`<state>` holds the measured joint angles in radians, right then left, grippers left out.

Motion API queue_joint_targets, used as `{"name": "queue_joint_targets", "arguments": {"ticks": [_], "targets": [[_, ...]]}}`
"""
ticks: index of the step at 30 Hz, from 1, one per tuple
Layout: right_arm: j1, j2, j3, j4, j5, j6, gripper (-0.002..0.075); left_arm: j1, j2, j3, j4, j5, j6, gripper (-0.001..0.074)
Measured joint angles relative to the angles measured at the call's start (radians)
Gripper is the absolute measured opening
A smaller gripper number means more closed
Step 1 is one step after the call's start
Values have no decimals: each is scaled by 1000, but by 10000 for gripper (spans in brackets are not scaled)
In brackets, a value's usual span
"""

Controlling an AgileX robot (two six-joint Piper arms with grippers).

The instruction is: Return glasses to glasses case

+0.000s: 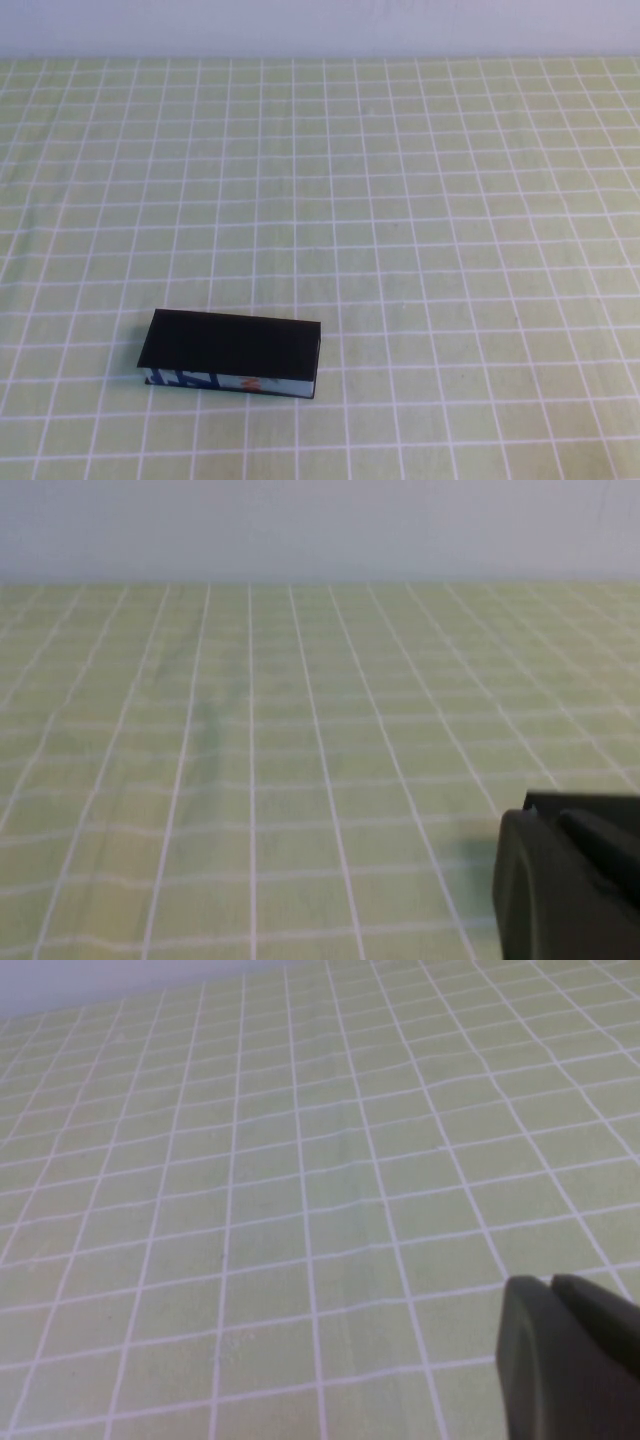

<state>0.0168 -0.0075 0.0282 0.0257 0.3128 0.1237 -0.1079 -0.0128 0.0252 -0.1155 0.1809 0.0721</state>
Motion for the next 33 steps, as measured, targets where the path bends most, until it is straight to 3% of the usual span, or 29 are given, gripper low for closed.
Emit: {"name": "queue_joint_targets", "arguments": {"ticks": [5,33], "targets": [[0,0,0,0,0,0,-18,0,0,0,20,162,-8,-1],[0,-2,0,0,0,0,-18,0,0,-2,21,177,-8,-1]]}}
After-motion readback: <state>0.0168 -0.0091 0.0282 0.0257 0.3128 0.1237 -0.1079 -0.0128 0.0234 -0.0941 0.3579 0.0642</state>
